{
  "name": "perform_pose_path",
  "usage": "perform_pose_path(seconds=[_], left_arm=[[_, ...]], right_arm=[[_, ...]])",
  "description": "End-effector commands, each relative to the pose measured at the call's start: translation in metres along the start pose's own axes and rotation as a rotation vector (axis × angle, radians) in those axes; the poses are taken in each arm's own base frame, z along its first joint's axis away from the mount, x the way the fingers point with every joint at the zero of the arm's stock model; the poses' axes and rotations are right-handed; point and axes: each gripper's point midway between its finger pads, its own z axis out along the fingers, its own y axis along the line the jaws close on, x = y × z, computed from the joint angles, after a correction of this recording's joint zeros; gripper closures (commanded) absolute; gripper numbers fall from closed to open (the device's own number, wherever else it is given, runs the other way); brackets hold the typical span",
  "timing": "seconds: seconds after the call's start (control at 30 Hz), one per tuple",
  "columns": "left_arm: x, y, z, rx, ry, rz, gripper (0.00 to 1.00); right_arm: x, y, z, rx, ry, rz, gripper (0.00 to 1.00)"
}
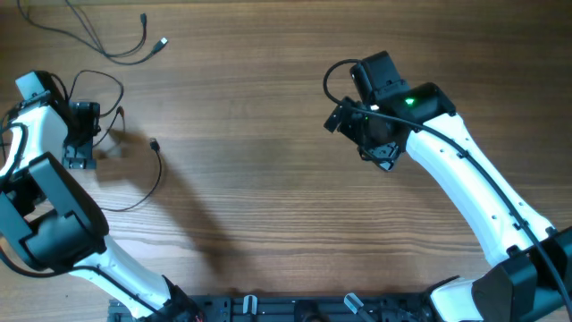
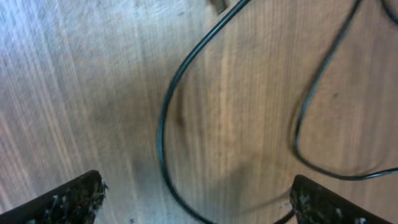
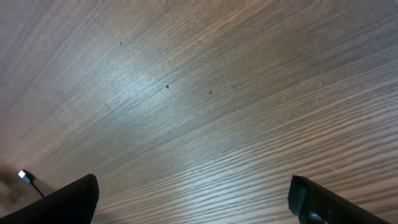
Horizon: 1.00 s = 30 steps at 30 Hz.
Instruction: Untangle cables
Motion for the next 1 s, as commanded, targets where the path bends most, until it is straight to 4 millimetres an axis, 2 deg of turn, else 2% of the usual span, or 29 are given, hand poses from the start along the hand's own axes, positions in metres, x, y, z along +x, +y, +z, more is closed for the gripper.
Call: perform_pose_path(seconds=[0.0,0.1,0.13,0.2,0.33,0.43,0.53,0.63,0.7,0.8,0.83,0.97], left_arm=[[0.008,0.014,0.024,-0.068,0.023,-0.021,0.06],[0.010,0.019,0.038,-0.091,0.028,-0.018,0.21],[0.009,0.021,0.041,-0.100,0.025,-0.015,0.35],[0.007,0.021,0.040,-0.101,0.017,-0.015,0.57],[0.006,0.021,0.027,-0.098,0.016,-0.013,0.96],[0.002,0.016,0.006,-0.071,-0.001,-0.016,0.96],[-0.003,0.010,-0.030,-0.020,-0.031,-0.018,0.96],[-0.003,0.012,-0.062,0.000,-0.043,-0.020,0.96],[0.002,0.021,-0.073,-0.023,-0.030,-0.019,0.96],[0.015,0.044,-0.080,-0.108,0.020,-0.018,0.96],[0.023,0.057,-0.082,-0.161,0.050,-0.035,0.96],[0.040,0.088,-0.090,-0.300,0.103,-0.156,0.96]], right_arm=[[0.000,0.005,0.004,-0.002,0.007,-0.016,0.00],[0.001,0.004,0.004,-0.001,0.013,-0.016,0.00],[0.001,0.005,0.004,-0.003,0.016,-0.016,0.00],[0.002,0.005,0.004,-0.004,0.019,-0.016,0.00],[0.002,0.005,0.004,-0.005,0.018,-0.017,0.00],[0.002,0.005,0.004,-0.005,0.021,-0.016,0.00],[0.004,0.004,0.004,-0.005,0.032,-0.016,0.00],[0.004,0.004,0.004,-0.005,0.032,-0.016,0.00],[0.005,0.005,0.004,-0.007,0.034,-0.016,0.00],[0.006,0.005,0.004,-0.008,0.039,-0.016,0.00],[0.006,0.005,0.004,-0.008,0.039,-0.017,0.00],[0.006,0.004,0.004,-0.005,0.041,-0.016,0.00]])
